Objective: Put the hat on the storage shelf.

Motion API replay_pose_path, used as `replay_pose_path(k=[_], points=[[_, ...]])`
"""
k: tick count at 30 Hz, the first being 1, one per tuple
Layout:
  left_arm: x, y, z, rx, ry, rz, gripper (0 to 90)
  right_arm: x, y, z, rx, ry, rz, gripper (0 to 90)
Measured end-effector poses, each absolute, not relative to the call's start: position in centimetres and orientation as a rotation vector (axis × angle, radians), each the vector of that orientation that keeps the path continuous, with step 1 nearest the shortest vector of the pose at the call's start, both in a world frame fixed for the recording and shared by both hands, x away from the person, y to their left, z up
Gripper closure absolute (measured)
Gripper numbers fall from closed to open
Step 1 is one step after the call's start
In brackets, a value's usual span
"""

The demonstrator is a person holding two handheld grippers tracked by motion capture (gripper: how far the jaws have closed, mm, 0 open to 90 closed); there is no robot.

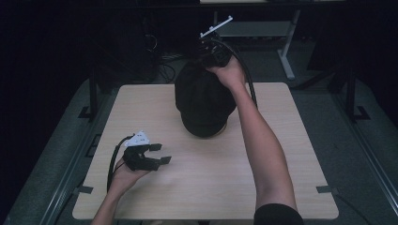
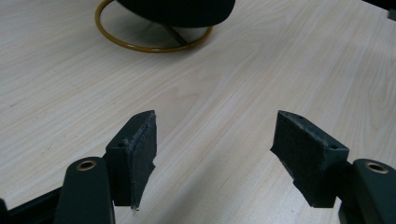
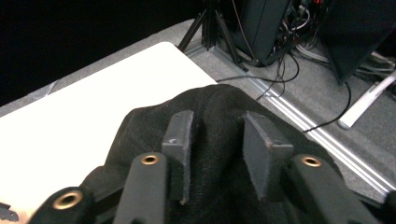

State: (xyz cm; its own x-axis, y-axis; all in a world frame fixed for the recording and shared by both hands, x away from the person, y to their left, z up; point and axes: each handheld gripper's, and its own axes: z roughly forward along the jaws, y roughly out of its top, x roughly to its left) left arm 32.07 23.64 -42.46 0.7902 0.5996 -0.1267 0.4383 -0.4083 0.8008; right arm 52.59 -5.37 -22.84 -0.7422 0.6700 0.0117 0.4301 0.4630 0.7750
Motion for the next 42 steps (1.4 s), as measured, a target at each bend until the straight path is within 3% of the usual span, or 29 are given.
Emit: replay_pose_path(k=[5, 17, 42], points=[[32.0, 23.8, -42.5, 2.059, 0.778, 0.216, 30.0, 52.5, -6.2, -23.1, 0.975, 2.403, 1.180, 51.7], [32.1, 24.2, -42.5, 2.051, 0.788, 0.231, 29.1, 51.7, -7.8, -22.8, 0.997, 2.390, 1.259, 42.9], [32.0, 25.3, -42.3, 2.038, 0.825, 0.264, 26.7, 49.8, -10.9, -22.0, 1.057, 2.366, 1.316, 35.4]])
